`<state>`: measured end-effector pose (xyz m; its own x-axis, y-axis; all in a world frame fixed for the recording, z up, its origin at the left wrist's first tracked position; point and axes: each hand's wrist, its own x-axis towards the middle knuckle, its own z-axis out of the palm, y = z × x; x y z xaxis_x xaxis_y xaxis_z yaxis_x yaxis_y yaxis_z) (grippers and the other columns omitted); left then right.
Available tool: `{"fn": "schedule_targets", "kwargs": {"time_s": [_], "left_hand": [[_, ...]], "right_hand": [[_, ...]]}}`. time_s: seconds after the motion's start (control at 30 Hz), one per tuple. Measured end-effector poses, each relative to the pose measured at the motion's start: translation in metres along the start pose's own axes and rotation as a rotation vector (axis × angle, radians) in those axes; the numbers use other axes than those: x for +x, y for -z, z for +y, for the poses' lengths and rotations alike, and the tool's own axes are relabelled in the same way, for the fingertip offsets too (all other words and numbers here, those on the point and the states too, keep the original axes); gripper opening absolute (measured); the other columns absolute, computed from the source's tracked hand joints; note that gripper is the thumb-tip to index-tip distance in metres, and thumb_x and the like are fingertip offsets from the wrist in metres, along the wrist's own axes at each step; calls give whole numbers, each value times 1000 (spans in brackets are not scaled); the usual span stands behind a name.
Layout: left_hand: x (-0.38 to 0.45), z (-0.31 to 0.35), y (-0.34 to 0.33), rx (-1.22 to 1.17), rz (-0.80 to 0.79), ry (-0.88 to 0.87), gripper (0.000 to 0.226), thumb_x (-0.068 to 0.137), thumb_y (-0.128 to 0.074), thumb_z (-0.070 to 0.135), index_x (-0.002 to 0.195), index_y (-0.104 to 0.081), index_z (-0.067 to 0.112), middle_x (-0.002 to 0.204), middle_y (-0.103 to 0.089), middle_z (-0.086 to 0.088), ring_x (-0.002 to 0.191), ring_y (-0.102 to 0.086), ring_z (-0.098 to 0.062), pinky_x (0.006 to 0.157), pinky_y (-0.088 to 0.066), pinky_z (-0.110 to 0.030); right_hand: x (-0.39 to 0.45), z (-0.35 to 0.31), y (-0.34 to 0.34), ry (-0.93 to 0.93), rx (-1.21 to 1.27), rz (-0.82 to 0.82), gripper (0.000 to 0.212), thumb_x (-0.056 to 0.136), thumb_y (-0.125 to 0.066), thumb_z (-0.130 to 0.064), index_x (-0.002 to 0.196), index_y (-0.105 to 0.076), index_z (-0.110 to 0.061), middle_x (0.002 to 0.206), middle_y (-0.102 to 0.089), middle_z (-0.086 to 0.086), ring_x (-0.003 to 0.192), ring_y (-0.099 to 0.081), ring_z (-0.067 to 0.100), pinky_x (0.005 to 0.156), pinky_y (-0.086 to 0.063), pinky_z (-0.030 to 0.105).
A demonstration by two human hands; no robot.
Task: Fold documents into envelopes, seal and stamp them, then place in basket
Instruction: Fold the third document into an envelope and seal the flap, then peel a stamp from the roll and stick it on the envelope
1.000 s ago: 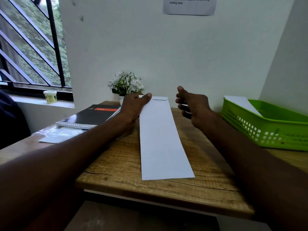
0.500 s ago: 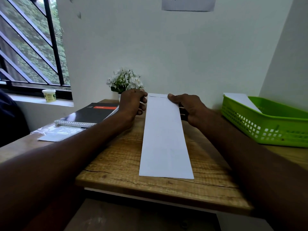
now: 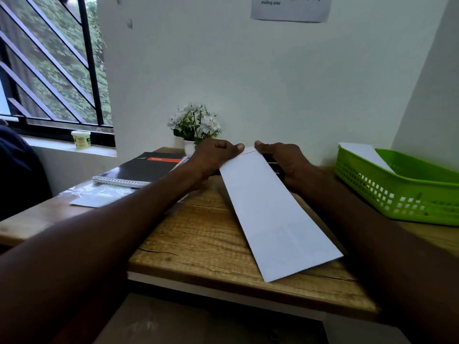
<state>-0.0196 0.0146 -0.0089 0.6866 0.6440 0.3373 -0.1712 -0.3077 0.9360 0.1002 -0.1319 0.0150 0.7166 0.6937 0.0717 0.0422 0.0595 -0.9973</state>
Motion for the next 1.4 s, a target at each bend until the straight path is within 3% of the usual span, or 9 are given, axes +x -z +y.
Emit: {"fn": "schedule_targets", "kwargs": {"time_s": [0.1, 0.23, 0.3, 0.37, 0.47, 0.67, 0.87, 1.0, 1.4], "left_hand": [[1, -1, 2, 99, 82, -48, 29, 90, -79, 30, 79, -72, 4, 77, -68, -7, 67, -60, -14, 59, -49, -23], [7, -6, 5, 99, 199, -54, 32, 91, -78, 27, 65, -66, 13, 66, -63, 0, 58, -55, -7, 50, -44, -18], [11, -8, 7, 96, 265, -54, 34, 90, -79, 27, 62, -64, 16, 67, -65, -1, 64, -59, -12, 60, -49, -27], [16, -13, 11, 106, 310, -44, 33, 89, -79, 30, 63, -65, 16, 70, -68, -2, 71, -62, -18, 72, -55, -37], [18, -17, 13, 180, 340, -61, 27, 90, -77, 29, 71, -69, 13, 80, -72, -3, 81, -67, -21, 78, -54, -37], [16, -6, 19, 228, 163, -222, 17, 98, -65, 11, 111, -76, 7, 107, -73, -4, 99, -65, -16, 84, -50, -24], [-17, 14, 26, 91, 199, -237, 10, 93, -73, 8, 103, -72, 8, 95, -70, 1, 82, -62, -6, 71, -49, -14], [-46, 27, 35, 172, 215, -316, 7, 86, -77, 2, 92, -73, 3, 86, -72, -3, 78, -66, -13, 71, -55, -29], [-158, 40, 71, 699, 123, -567, 12, 78, -86, 15, 80, -78, 24, 81, -69, 8, 67, -55, -3, 64, -41, -19]], "right_hand": [[2, -3, 5, 9, -28, -8, 25, 92, -73, -38, 93, -74, -13, 81, -72, 1, 68, -65, 18, 60, -52, 26], [-1, -5, 4, -60, -166, -221, 54, 85, -74, -61, 108, -73, -12, 91, -78, 5, 75, -70, 17, 71, -53, 29], [-7, -4, 1, -87, -258, -336, 59, 85, -79, -50, 120, -70, -3, 110, -77, 17, 92, -74, 26, 81, -58, 35], [-12, -8, -1, -98, -374, -389, 48, 90, -77, -33, 122, -68, 1, 107, -77, 18, 87, -77, 27, 71, -62, 34], [-21, -20, 0, -171, -498, -475, 39, 94, -73, -24, 126, -65, -3, 106, -78, 14, 89, -78, 25, 70, -63, 34], [-39, -37, 17, -161, -697, -500, 40, 88, -79, -16, 127, -70, -11, 118, -76, 11, 111, -73, 29, 101, -56, 49], [-68, -69, 31, 276, -896, -214, 20, 85, -81, -13, 105, -81, -13, 100, -79, 10, 88, -75, 20, 78, -61, 34], [-92, -59, 23, 609, -1182, -72, 30, 82, -76, -16, 111, -79, -26, 108, -78, -4, 99, -70, 15, 88, -55, 34], [-167, -20, 21, 951, -1385, -67, 31, 92, -69, -22, 118, -74, -39, 112, -72, -15, 103, -66, 17, 71, -51, 35]]}}
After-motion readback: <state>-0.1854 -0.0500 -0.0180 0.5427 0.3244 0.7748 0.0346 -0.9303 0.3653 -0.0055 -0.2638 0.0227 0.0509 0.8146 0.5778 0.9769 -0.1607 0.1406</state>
